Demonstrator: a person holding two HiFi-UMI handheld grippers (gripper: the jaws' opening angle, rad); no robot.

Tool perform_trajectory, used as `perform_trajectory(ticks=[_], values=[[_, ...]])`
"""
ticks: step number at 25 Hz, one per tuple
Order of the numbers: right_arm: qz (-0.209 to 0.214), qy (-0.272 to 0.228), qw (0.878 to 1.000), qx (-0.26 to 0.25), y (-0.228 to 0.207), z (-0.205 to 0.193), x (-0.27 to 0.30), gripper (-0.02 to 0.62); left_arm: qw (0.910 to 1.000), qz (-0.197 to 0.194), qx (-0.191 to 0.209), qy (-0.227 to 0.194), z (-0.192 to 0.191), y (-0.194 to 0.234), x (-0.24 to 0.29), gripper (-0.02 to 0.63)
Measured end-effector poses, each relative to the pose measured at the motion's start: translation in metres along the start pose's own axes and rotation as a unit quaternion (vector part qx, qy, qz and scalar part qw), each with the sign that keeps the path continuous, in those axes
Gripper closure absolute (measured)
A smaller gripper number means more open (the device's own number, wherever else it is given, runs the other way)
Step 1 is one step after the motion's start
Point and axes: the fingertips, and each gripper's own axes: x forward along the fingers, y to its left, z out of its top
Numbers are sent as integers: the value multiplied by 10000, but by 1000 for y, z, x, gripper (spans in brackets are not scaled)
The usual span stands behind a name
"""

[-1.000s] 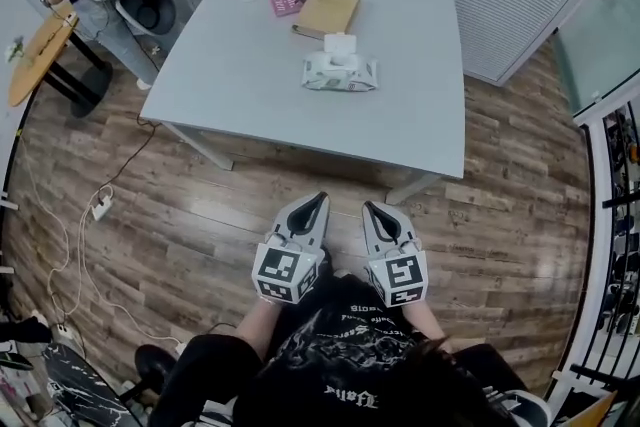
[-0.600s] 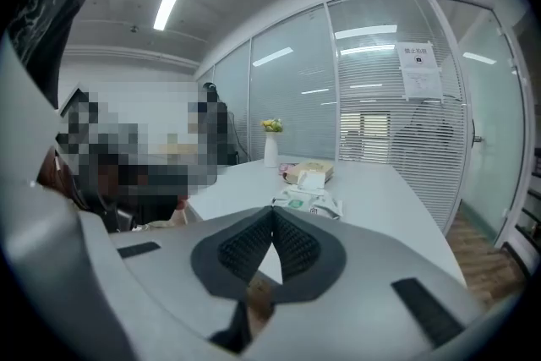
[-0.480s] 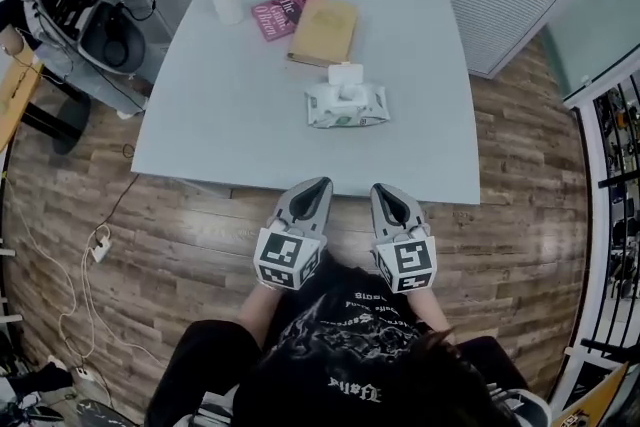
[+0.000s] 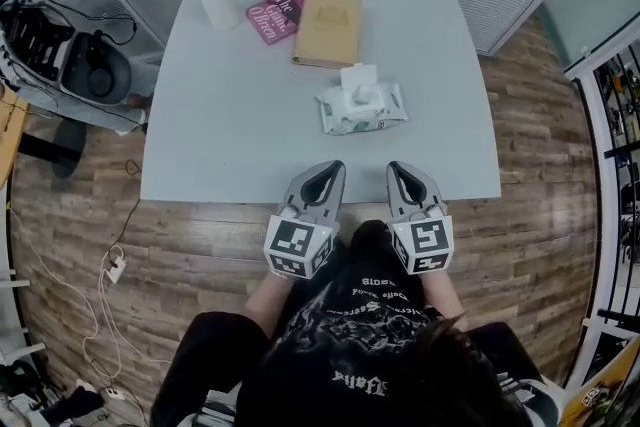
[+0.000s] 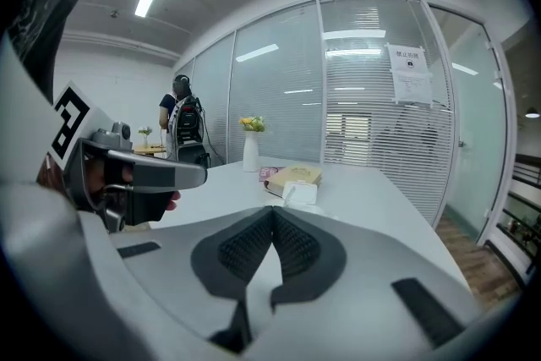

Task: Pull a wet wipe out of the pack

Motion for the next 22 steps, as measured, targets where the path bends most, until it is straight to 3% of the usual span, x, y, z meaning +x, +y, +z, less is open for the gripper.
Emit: perform_trajectory(ticks=[13, 22], values=[[291, 156, 9993, -168, -49, 19, 68, 597, 9987, 289, -278, 320, -7, 31, 43, 598], [535, 145, 9980, -294, -82, 33, 105, 597, 9969, -291, -93, 722, -10, 10, 117, 598]])
